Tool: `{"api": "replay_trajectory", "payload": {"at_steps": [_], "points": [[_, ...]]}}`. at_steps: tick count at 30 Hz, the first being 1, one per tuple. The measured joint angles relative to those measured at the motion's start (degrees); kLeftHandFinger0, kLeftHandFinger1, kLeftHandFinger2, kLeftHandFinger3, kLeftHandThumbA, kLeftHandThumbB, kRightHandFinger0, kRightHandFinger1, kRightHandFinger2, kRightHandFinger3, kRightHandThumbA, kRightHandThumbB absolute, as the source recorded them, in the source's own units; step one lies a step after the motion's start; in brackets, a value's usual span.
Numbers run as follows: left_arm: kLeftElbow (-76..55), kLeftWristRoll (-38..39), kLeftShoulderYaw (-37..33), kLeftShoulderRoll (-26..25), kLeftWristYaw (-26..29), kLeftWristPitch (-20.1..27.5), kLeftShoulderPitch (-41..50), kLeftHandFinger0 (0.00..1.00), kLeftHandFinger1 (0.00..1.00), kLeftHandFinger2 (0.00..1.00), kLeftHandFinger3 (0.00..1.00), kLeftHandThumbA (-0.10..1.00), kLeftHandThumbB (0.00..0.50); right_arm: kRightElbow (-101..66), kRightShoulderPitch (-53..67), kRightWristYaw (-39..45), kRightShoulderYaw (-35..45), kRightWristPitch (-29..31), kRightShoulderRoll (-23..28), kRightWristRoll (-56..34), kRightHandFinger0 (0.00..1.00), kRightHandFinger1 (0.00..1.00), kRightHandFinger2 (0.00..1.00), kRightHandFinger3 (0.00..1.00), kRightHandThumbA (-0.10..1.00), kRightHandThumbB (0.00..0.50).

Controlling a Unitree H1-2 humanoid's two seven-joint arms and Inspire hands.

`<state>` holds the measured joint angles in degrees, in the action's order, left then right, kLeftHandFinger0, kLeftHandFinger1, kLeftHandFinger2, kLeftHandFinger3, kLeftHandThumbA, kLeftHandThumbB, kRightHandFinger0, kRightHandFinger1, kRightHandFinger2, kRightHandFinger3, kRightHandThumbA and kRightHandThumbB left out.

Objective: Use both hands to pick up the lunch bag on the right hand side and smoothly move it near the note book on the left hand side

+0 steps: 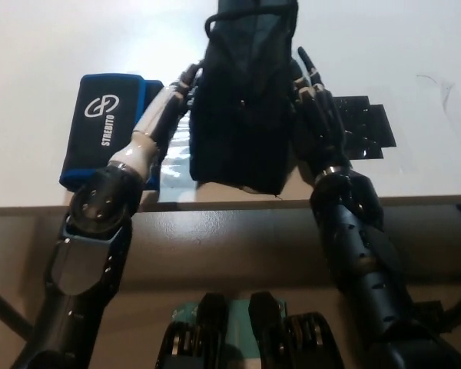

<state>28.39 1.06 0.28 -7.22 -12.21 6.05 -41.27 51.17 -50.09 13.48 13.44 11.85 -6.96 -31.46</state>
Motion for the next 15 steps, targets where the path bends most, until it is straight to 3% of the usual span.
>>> {"api": "replay_trajectory", "payload": {"at_steps": [4, 15], "points": [[-3.31, 1.12, 1.71, 0.02, 0.05, -0.09, 2.28, 1.0, 1.0, 1.0, 1.0, 1.0, 0.368, 3.04, -1.79, 0.08, -0.72, 0.86, -1.18, 1.01, 1.0, 1.0, 1.0, 1.0, 1.0, 0.369], [-8.36, 2.86, 4.04, -0.84, 0.18, -1.3, 4.67, 1.0, 1.0, 1.0, 1.0, 1.0, 0.364, 8.32, -4.91, 0.18, -1.09, 3.06, -3.06, 2.14, 1.0, 1.0, 1.0, 1.0, 1.0, 0.347]]}}
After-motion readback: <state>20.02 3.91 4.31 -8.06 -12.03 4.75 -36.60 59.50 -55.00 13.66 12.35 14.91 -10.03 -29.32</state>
